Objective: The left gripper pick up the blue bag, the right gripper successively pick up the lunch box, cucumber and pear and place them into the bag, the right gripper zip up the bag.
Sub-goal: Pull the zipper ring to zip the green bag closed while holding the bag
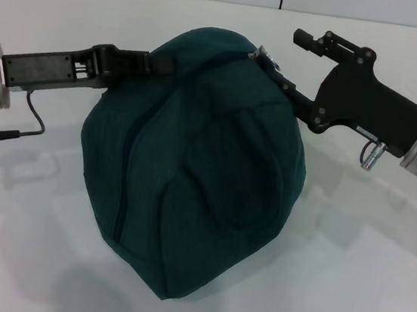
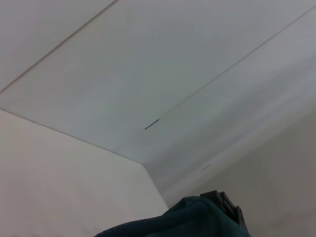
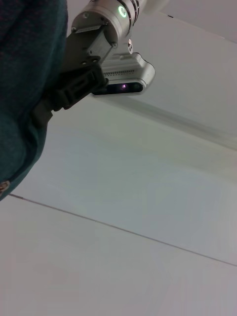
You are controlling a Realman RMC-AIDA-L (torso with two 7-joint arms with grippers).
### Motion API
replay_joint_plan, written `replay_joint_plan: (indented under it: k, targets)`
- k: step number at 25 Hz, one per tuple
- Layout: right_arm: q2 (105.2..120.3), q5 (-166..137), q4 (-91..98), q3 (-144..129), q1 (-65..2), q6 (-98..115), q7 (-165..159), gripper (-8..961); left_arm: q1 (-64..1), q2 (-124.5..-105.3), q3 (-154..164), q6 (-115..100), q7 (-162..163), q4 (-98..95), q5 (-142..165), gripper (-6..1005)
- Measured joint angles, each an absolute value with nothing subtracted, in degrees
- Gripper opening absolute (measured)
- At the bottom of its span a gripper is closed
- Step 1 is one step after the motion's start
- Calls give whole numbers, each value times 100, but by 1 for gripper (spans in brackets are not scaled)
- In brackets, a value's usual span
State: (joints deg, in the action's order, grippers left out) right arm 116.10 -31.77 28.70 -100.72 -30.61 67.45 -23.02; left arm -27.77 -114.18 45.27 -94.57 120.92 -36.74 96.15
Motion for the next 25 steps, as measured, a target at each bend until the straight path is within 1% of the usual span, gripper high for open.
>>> replay_joint_plan:
  k: [10, 15, 25]
  targets:
    - [11617, -3182, 2874, -10104, -3141, 6727, -2206, 548, -2804, -11424, 4527, -9455, 12085, -3674, 9616, 49]
    - [11619, -3155, 2887, -10216, -3133, 6748, -2063, 428, -2804, -11413, 4526, -9439, 12085, -3662, 9616, 49]
    - [11619, -3133, 2904, -10222, -3075, 6823, -2009, 348, -2804, -11408, 4526, -9422, 12085, -3651, 9616, 49]
